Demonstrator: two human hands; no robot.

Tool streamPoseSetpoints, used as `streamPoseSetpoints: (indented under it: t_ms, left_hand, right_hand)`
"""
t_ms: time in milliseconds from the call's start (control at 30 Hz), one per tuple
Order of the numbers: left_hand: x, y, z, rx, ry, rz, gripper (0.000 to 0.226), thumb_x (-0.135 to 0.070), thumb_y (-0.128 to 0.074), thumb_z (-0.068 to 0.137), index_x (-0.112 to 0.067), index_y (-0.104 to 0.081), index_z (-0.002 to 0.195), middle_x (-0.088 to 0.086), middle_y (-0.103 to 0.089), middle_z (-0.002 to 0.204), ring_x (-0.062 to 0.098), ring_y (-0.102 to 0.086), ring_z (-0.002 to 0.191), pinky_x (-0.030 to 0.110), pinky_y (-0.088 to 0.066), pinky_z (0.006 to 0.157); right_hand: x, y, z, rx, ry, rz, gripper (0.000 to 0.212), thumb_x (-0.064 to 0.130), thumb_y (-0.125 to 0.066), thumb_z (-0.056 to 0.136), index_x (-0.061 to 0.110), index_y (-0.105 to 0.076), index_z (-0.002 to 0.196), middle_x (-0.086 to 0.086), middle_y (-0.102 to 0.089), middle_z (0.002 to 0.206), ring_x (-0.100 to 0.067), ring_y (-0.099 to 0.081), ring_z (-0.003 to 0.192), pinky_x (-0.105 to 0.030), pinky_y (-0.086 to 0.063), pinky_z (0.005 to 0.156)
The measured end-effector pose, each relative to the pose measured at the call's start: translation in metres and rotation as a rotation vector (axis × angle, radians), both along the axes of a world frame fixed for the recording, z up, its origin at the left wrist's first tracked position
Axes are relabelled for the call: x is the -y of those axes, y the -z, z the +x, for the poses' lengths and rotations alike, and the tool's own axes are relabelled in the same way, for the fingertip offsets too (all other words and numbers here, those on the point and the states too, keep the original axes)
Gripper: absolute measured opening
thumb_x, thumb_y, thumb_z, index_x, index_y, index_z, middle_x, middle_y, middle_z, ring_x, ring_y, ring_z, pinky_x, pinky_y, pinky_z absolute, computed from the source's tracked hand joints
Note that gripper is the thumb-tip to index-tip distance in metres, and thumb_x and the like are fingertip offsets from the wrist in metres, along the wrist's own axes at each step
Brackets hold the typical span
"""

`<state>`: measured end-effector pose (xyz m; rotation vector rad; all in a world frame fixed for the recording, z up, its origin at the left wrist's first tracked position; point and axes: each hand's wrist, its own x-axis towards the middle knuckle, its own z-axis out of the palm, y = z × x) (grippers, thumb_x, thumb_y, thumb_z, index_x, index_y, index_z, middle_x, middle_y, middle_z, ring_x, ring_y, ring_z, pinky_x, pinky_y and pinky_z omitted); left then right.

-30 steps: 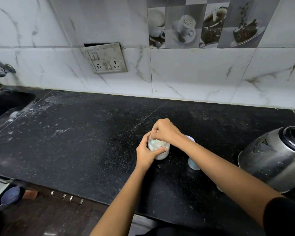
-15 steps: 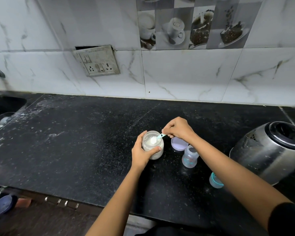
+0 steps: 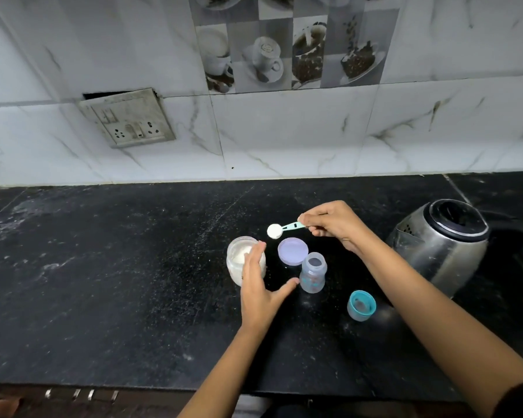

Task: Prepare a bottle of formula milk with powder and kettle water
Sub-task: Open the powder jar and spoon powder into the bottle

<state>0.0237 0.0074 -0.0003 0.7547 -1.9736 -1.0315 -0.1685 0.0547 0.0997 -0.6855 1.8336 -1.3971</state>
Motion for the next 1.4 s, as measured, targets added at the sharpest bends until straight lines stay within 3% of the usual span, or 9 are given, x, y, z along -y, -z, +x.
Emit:
streamPoseSetpoints:
  t_ms: [133,367,467,633,733,933,1233,1333,1400]
  left_hand:
    - [-0.012,0.012,-0.014,0.077,0.14,0.073,0.091,-0.039,-0.081,0.066,-0.023,-0.032,0.141,-0.009,-0.037,0.147,0.0,-0.029,0.137,0.01,-0.022,0.108]
    - [-0.012,0.023,-0.039,0.281,0.27,0.283,0.105,-0.04,-0.086,0.062,-0.018,-0.028,0.147,-0.009,-0.038,0.144,0.004,-0.034,0.133,0.018,-0.028,0.104]
    - [-0.011,0.024,-0.048,0.287,0.288,0.312,0.092,-0.038,-0.085,0.063,-0.021,-0.039,0.141,-0.012,-0.049,0.135,0.001,-0.045,0.124,0.013,-0.033,0.097]
    - [-0.01,0.02,-0.053,0.245,0.255,0.283,0.048,-0.022,-0.079,0.072,-0.027,-0.058,0.115,-0.019,-0.064,0.102,-0.013,-0.055,0.096,0.004,-0.038,0.076]
    - [-0.009,0.02,-0.053,0.241,0.246,0.272,0.045,-0.023,-0.079,0.071,-0.029,-0.06,0.112,-0.019,-0.064,0.099,-0.012,-0.056,0.094,0.002,-0.038,0.074]
    - [-0.007,0.022,-0.053,0.242,0.24,0.264,0.047,-0.028,-0.08,0.069,-0.03,-0.061,0.112,-0.018,-0.066,0.101,-0.003,-0.059,0.094,0.011,-0.042,0.079]
    - [-0.002,0.02,-0.058,0.261,0.24,0.249,0.051,-0.031,-0.082,0.065,-0.03,-0.062,0.112,-0.016,-0.067,0.099,-0.001,-0.061,0.093,0.018,-0.047,0.081]
    - [0.0,0.021,-0.059,0.252,0.215,0.257,0.05,-0.032,-0.083,0.065,-0.03,-0.063,0.111,-0.016,-0.068,0.097,-0.002,-0.061,0.091,0.018,-0.048,0.08]
    - [0.001,0.024,-0.059,0.24,0.199,0.261,0.048,-0.031,-0.083,0.065,-0.03,-0.065,0.109,-0.015,-0.069,0.095,-0.003,-0.062,0.089,0.018,-0.048,0.079]
  right_hand:
    - [-0.034,0.002,-0.01,0.036,0.079,0.012,0.016,0.006,-0.072,0.08,-0.004,-0.072,0.092,-0.005,-0.06,0.058,-0.005,-0.051,0.047,-0.013,-0.046,0.048]
    - [-0.07,0.016,-0.014,0.027,0.172,0.049,0.016,0.004,-0.071,0.081,-0.009,-0.07,0.091,-0.007,-0.056,0.055,-0.005,-0.048,0.043,-0.012,-0.043,0.045]
    - [-0.074,0.022,-0.011,0.0,0.182,0.075,0.015,0.004,-0.071,0.081,-0.008,-0.07,0.09,-0.009,-0.056,0.058,-0.006,-0.048,0.045,-0.013,-0.044,0.046]
    - [-0.073,0.028,-0.009,-0.043,0.198,0.099,0.009,0.004,-0.073,0.08,-0.004,-0.072,0.085,-0.008,-0.058,0.057,-0.009,-0.05,0.05,-0.014,-0.046,0.049]
    - [-0.074,0.027,-0.008,-0.052,0.196,0.102,0.003,0.002,-0.072,0.08,0.0,-0.072,0.081,-0.007,-0.058,0.056,-0.01,-0.05,0.05,-0.014,-0.046,0.049]
    - [-0.073,0.028,-0.009,-0.173,0.19,0.154,0.004,0.009,-0.075,0.077,0.005,-0.074,0.077,-0.003,-0.062,0.054,-0.01,-0.053,0.051,-0.017,-0.048,0.054]
    - [-0.059,0.016,-0.004,-0.642,-0.014,0.3,0.008,0.014,-0.068,0.079,0.015,-0.074,0.074,0.003,-0.067,0.065,-0.006,-0.058,0.057,-0.016,-0.046,0.057]
    - [-0.054,0.014,0.001,-0.945,-0.22,0.317,0.012,0.016,-0.061,0.085,0.017,-0.073,0.085,0.002,-0.069,0.085,-0.013,-0.061,0.079,-0.026,-0.049,0.075]
    - [-0.052,0.019,0.003,-1.206,-0.423,0.262,0.013,0.017,-0.059,0.087,0.014,-0.071,0.088,-0.001,-0.067,0.089,-0.019,-0.06,0.085,-0.035,-0.049,0.076]
